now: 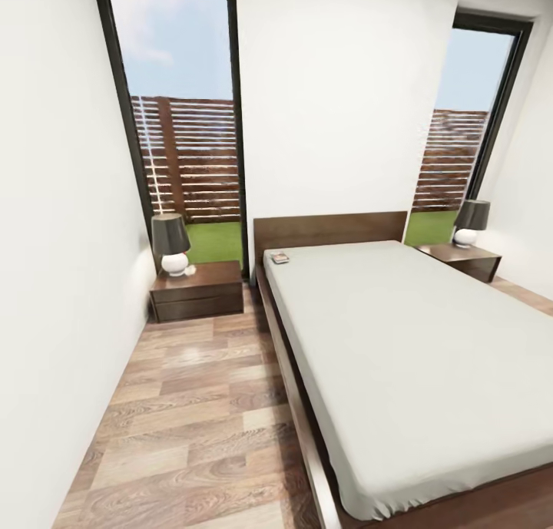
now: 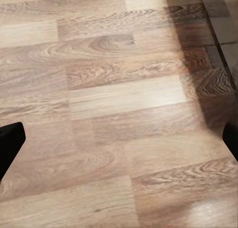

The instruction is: In the bedroom, move the book from the bed onto either nightstand, and place the two sandals side by side next to the bed.

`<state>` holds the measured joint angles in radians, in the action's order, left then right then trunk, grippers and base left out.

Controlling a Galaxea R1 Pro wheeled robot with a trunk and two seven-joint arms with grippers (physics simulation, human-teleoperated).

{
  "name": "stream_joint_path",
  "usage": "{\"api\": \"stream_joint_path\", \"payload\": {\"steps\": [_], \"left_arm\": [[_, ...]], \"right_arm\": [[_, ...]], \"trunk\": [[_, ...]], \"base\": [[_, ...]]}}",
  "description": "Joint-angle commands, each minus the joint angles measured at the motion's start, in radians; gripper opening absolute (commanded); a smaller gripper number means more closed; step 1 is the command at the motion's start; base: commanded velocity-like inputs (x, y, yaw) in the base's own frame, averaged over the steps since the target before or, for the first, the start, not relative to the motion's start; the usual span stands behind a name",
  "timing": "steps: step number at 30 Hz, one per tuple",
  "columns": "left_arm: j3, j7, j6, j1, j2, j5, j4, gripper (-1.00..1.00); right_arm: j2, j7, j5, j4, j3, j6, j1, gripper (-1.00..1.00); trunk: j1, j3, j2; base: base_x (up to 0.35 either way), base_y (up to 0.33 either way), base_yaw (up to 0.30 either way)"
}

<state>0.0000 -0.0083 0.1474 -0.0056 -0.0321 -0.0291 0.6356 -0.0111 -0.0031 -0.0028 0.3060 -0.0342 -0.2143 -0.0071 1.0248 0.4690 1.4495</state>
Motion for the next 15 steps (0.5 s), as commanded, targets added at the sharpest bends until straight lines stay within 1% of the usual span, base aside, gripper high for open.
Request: {"api": "stream_joint_path", "payload": {"steps": [1, 10, 15], "left_arm": [[0.000, -0.001, 0.003, -0.001, 0.000, -0.003, -0.001, 1.00], [0.000, -0.001, 0.003, -0.001, 0.000, -0.003, -0.001, 1.00], [0.000, -0.001, 0.003, -0.001, 0.000, -0.003, -0.001, 1.00]], "right_arm": [[0.000, 0.000, 0.000, -0.001, -0.003, -0.003, -0.001, 1.00], [0.000, 0.000, 0.000, -0.001, -0.003, -0.003, -0.001, 1.00], [0.000, 0.000, 0.000, -0.001, -0.003, -0.003, -0.001, 1.00]], "trunk": [[0.000, 0.001, 0.000], [0.000, 0.001, 0.000], [0.000, 0.000, 0.000]], "base": [[0.109, 0.000, 0.000], [0.027, 0.000, -0.012], [0.001, 0.000, -0.152]]}}
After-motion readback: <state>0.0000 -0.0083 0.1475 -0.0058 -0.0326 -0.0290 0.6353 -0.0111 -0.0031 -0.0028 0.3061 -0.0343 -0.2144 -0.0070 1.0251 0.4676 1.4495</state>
